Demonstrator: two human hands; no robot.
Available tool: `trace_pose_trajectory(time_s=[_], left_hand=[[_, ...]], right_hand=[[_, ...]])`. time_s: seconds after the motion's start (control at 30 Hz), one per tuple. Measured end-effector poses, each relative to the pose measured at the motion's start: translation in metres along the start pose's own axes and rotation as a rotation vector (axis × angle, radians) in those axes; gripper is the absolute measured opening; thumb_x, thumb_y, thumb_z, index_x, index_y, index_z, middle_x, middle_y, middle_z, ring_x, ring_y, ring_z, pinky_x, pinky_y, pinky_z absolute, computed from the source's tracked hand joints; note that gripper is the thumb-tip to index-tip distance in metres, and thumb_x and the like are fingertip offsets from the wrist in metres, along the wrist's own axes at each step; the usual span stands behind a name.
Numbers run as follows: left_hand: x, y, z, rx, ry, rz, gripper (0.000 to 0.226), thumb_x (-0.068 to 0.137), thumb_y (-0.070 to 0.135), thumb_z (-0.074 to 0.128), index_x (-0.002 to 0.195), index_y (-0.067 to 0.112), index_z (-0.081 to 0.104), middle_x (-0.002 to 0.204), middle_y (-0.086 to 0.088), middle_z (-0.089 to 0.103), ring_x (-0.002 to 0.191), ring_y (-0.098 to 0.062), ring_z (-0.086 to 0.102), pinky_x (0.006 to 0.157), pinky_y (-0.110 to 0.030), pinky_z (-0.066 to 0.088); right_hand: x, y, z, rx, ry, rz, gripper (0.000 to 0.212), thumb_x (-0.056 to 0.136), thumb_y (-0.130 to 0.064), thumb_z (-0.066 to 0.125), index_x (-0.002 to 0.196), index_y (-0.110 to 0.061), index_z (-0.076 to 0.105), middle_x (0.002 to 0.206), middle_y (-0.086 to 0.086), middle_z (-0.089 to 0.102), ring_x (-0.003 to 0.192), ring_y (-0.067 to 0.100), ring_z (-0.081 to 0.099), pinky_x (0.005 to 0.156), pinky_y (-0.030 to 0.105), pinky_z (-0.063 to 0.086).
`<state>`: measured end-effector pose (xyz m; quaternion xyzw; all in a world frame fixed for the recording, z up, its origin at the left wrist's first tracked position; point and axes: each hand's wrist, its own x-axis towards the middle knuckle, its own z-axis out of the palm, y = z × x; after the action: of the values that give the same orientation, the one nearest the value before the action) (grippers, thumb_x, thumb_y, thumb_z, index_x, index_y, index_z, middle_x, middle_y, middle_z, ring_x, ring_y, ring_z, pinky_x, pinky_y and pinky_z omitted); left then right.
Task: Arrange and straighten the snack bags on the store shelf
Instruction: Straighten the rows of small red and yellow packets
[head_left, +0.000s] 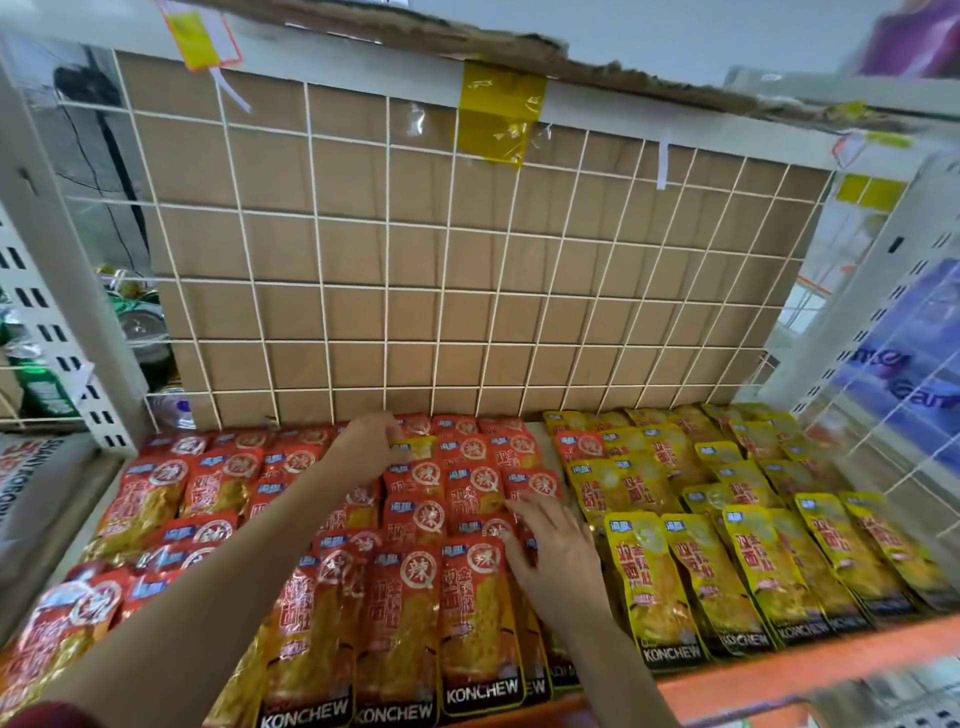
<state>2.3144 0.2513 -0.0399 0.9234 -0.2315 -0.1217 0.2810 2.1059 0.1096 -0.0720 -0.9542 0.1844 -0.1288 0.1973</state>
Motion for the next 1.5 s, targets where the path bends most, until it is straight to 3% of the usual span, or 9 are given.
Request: trace_pose_trajectory(time_s=[0.13, 0.23, 0.33, 0.43, 0.57, 0.8, 1.2, 1.33, 1.5], left_hand=[[0.005, 0.0, -0.002, -0.102, 0.051, 0.004, 0.006, 0.083, 0.009, 0.065, 0.086, 0.009, 0.059, 0.095, -0.011, 0.061, 0.087, -0.02, 0.052, 0.073, -0.025, 0.038], [0.006, 0.001, -0.003, -0.193, 0.126, 0.012, 0.01, 0.085, 0.001, 0.058, 0.079, 0.009, 0.06, 0.091, -0.008, 0.061, 0.09, -0.021, 0.056, 0.073, -0.025, 0.039], [0.007, -0.001, -0.003, -0.308, 0.145, -0.02, 0.009, 0.085, 0.002, 0.061, 0.092, 0.006, 0.065, 0.1, -0.01, 0.064, 0.093, -0.02, 0.056, 0.075, -0.027, 0.04], [0.009, -0.006, -0.003, -0.28, 0.012, -0.03, 0.023, 0.083, 0.01, 0.067, 0.105, 0.002, 0.066, 0.104, -0.01, 0.064, 0.094, -0.021, 0.058, 0.077, -0.028, 0.045], [0.01, -0.01, -0.006, -0.13, -0.048, 0.015, 0.025, 0.084, 0.017, 0.067, 0.102, 0.001, 0.067, 0.101, -0.012, 0.065, 0.092, -0.023, 0.058, 0.075, -0.027, 0.042], [0.013, 0.002, -0.016, -0.239, 0.193, 0.118, 0.008, 0.09, 0.016, 0.058, 0.092, 0.01, 0.063, 0.083, -0.002, 0.061, 0.079, -0.016, 0.053, 0.063, -0.027, 0.035], [0.001, 0.012, -0.039, -0.492, 0.437, 0.283, 0.008, 0.091, 0.01, 0.056, 0.084, 0.013, 0.058, 0.08, -0.011, 0.061, 0.071, -0.019, 0.05, 0.058, -0.021, 0.037], [-0.011, 0.016, -0.049, -0.552, 0.551, 0.338, 0.008, 0.09, 0.007, 0.057, 0.084, 0.012, 0.057, 0.072, -0.003, 0.056, 0.062, -0.003, 0.047, 0.053, -0.009, 0.034], [-0.031, 0.019, -0.063, -0.581, 0.585, 0.386, 0.013, 0.089, 0.005, 0.056, 0.079, 0.014, 0.057, 0.068, 0.008, 0.053, 0.058, 0.004, 0.049, 0.053, -0.009, 0.034]], right_hand=[[-0.002, 0.0, 0.002, 0.0, 0.102, -0.019, 0.052, 0.084, -0.05, 0.032, 0.118, -0.025, 0.061, 0.125, -0.007, 0.058, 0.12, 0.016, 0.052, 0.099, 0.037, 0.039], [-0.002, 0.0, 0.003, -0.003, 0.114, -0.026, 0.054, 0.083, -0.051, 0.029, 0.117, -0.024, 0.062, 0.124, -0.006, 0.059, 0.119, 0.017, 0.052, 0.098, 0.037, 0.039], [-0.002, 0.001, 0.005, -0.013, 0.13, -0.027, 0.052, 0.084, -0.049, 0.031, 0.116, -0.024, 0.062, 0.123, -0.006, 0.06, 0.117, 0.017, 0.054, 0.097, 0.036, 0.04], [-0.001, 0.002, 0.007, -0.019, 0.141, -0.021, 0.048, 0.084, -0.048, 0.034, 0.114, -0.025, 0.063, 0.121, -0.006, 0.061, 0.115, 0.017, 0.056, 0.095, 0.037, 0.042], [-0.001, 0.002, 0.007, -0.035, 0.147, -0.028, 0.048, 0.084, -0.048, 0.034, 0.114, -0.024, 0.064, 0.12, -0.005, 0.061, 0.114, 0.017, 0.056, 0.095, 0.036, 0.042], [-0.003, 0.0, 0.005, -0.035, 0.152, -0.023, 0.047, 0.084, -0.047, 0.035, 0.111, -0.024, 0.065, 0.118, -0.005, 0.063, 0.111, 0.018, 0.058, 0.092, 0.038, 0.045], [-0.003, -0.001, 0.005, -0.063, 0.161, -0.031, 0.038, 0.083, -0.044, 0.041, 0.103, -0.025, 0.067, 0.11, -0.007, 0.065, 0.102, 0.017, 0.063, 0.082, 0.037, 0.052], [-0.003, -0.003, 0.004, -0.072, 0.15, -0.038, 0.04, 0.084, -0.044, 0.039, 0.105, -0.024, 0.066, 0.112, -0.006, 0.065, 0.103, 0.017, 0.062, 0.084, 0.037, 0.05], [-0.001, -0.004, 0.0, -0.071, 0.137, -0.053, 0.038, 0.083, -0.042, 0.041, 0.102, -0.023, 0.067, 0.107, -0.005, 0.066, 0.099, 0.018, 0.064, 0.08, 0.037, 0.053]])
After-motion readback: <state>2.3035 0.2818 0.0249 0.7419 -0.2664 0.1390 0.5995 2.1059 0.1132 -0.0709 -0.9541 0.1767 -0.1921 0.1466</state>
